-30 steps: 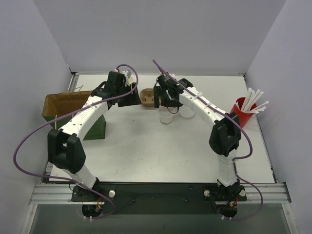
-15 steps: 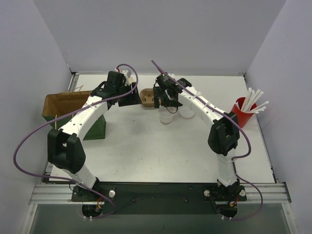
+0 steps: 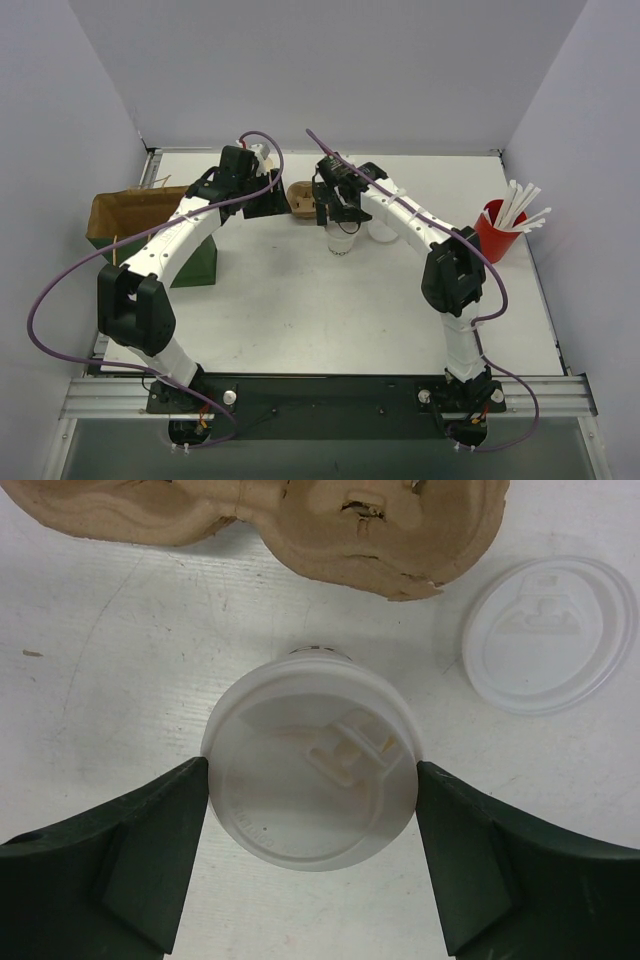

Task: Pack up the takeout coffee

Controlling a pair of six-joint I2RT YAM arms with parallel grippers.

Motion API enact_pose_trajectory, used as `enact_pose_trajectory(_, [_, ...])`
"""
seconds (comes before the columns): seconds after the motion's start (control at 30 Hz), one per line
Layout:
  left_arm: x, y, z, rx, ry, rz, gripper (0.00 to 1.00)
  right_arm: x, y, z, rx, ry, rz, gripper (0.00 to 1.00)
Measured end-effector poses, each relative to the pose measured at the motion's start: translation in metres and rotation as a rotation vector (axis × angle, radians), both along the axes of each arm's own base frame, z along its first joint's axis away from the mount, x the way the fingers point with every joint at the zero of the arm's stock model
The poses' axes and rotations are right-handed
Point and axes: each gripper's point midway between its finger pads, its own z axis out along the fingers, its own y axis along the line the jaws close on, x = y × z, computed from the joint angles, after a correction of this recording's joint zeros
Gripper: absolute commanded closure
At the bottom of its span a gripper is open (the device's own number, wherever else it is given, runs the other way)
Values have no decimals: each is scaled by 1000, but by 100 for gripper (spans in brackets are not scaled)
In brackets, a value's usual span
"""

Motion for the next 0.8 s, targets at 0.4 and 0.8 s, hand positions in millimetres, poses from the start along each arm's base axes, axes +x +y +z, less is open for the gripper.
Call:
enact_pose_trajectory(0.4, [0,0,0,-1,0,-1,32,-1,-1,0,0,1,-6,40])
enact_pose_trajectory(0.8, [0,-1,0,-6,0,-6,32,-28,-28,15,4,11,-45,41])
